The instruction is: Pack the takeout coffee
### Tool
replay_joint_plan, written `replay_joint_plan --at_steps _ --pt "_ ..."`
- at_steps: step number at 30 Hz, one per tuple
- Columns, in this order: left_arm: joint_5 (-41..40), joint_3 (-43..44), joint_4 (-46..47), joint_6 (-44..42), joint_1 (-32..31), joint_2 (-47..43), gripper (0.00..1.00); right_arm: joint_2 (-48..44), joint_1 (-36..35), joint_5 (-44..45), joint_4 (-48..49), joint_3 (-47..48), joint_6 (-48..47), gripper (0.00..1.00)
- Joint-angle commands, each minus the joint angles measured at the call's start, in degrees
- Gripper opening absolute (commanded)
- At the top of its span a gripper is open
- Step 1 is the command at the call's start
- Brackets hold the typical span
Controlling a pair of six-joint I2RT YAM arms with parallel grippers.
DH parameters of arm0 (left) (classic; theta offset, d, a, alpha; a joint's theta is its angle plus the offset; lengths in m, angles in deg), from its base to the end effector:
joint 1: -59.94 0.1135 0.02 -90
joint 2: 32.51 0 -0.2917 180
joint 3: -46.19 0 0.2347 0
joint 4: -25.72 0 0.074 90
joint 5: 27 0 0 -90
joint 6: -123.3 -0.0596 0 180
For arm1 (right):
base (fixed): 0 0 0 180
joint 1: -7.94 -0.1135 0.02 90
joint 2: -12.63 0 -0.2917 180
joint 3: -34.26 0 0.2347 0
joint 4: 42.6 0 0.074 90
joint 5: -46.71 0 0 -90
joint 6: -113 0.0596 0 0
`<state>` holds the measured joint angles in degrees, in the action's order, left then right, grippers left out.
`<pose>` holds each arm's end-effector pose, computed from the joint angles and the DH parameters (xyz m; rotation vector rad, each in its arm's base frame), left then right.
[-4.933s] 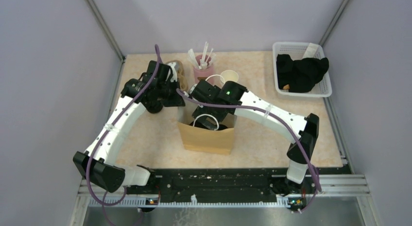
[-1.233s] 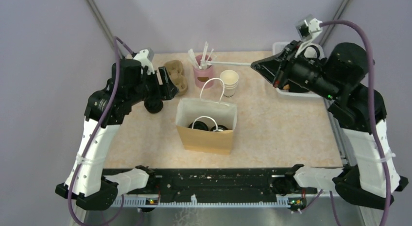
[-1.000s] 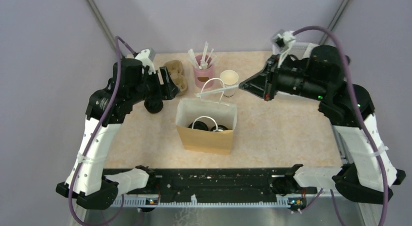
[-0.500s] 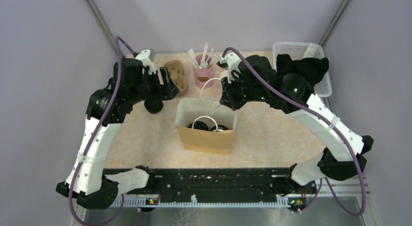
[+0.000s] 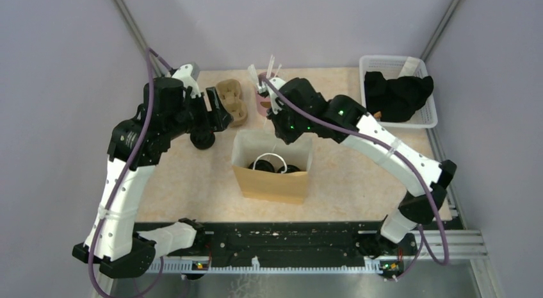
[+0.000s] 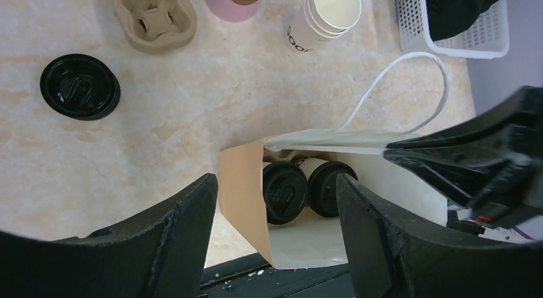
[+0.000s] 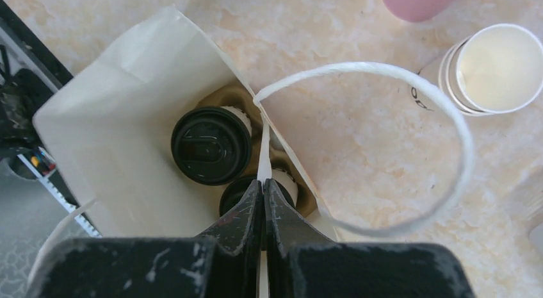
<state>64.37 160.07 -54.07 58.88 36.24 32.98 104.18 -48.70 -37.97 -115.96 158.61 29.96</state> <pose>0.1540 -0.0692 0.4848 -0.0210 2.1654 -0.5302 0.1841 0.2696 0.4455 -0.9296 2.1263 0.4712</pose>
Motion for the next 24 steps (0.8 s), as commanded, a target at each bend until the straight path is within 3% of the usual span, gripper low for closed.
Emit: replay_joint_plan --at_steps 1,9,13,17,21,24 --pt "-0.86 2.01 -0.28 -0.62 -0.02 -0.61 0.75 3.83 -0.79 0.6 -1.87 3.28 -1.93 0.0" --pt "-0.84 2.05 0.07 -1.3 -0.02 -0.09 0.75 10.06 -1.05 1.07 -1.1 2.56 -2.63 0.0" --pt "-2.42 3.05 -0.11 -1.95 0.0 0.77 0.75 12.9 -1.04 2.59 -5.09 9.36 -1.65 0.23" --pt "-3.37 2.88 0.03 -2.36 -0.03 1.03 0.75 9.25 -1.01 2.85 -5.98 15.09 -0.58 0.47" --pt "-3.22 2.16 0.66 -2.6 0.03 1.54 0.75 1.65 -1.0 4.06 -2.0 14.05 -0.05 0.58" --pt "-2.87 1.07 1.71 -2.71 0.04 2.0 0.75 -1.79 0.88 7.72 3.38 12.28 0.65 0.6"
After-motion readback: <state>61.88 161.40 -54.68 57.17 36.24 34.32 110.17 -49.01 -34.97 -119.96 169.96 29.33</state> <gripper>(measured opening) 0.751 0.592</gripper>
